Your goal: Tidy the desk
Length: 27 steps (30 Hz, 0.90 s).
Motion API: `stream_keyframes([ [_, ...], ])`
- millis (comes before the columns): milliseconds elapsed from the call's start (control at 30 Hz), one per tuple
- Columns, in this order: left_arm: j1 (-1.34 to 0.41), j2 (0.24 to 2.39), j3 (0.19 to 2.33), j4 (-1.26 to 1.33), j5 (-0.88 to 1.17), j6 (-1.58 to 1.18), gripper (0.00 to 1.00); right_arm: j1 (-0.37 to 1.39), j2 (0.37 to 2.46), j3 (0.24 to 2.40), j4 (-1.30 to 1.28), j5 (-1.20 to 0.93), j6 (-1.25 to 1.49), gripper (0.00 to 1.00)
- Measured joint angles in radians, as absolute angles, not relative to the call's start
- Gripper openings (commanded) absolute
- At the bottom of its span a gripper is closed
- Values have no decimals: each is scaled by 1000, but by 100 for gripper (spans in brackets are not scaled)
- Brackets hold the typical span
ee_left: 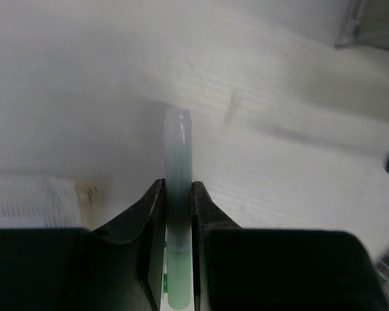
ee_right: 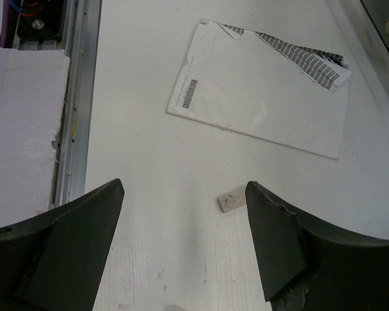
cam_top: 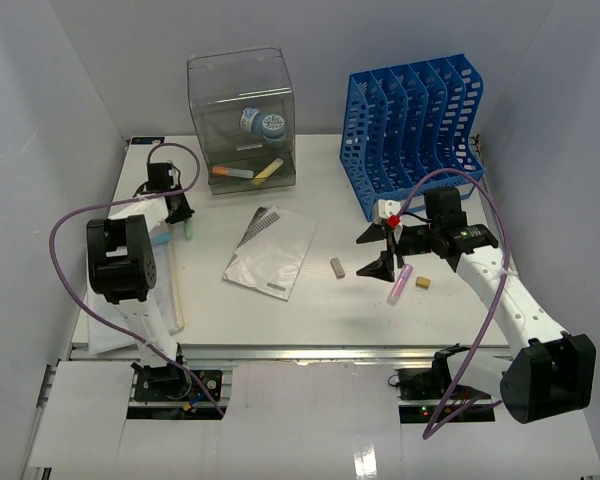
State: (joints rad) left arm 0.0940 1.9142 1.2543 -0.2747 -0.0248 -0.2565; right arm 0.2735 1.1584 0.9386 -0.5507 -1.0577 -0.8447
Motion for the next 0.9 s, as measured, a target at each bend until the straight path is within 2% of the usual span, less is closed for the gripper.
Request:
stream_keyframes([
  [267, 90, 1414, 780, 26, 238, -692, 0, 254, 1158, 939, -551, -1069, -844, 82],
  [433, 50, 1333, 669, 196, 283, -1026, 0, 249, 1158, 938, -551, -1077, -844, 82],
  [567, -20, 1424, 747, 252, 260, -1251, 0, 248, 1160, 939, -551, -1078, -844, 82],
  [733, -95, 1593, 976, 230, 188, -1430, 3, 242, 1173, 938, -551, -1076, -843, 82],
  [833, -126, 1683, 1098, 196, 133, -1506, 18, 240, 1184, 938, -551, -1072, -844, 82],
  [900, -136, 1744, 1183, 144, 103, -1533, 33, 238, 1189, 938, -551, -1072, -844, 82],
])
